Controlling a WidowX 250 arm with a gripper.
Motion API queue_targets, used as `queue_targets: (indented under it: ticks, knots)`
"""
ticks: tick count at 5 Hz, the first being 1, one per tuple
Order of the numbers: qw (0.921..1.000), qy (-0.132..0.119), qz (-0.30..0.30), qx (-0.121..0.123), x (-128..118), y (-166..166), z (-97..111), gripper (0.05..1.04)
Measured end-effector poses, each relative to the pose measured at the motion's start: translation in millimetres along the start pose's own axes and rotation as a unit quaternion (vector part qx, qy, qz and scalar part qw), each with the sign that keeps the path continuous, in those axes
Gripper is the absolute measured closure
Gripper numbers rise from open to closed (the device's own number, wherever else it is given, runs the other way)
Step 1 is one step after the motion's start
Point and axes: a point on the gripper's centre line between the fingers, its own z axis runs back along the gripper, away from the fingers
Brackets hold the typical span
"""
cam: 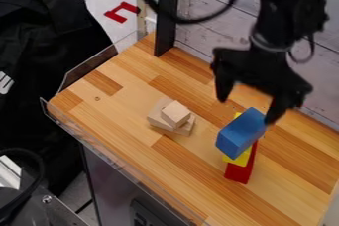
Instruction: Take the rectangular block off of the cube and put it on top of the other rectangular block
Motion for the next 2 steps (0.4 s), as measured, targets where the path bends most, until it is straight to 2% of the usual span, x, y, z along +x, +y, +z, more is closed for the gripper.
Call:
queue_targets:
  ticks: [1, 2]
  knots:
    - [0.9986, -0.038, 0.035, 0.009, 2.8, 17.8, 22.5, 0.084]
    - [0.9957, -0.05, 0.075, 0.021, 1.9, 41.6, 38.5, 0.084]
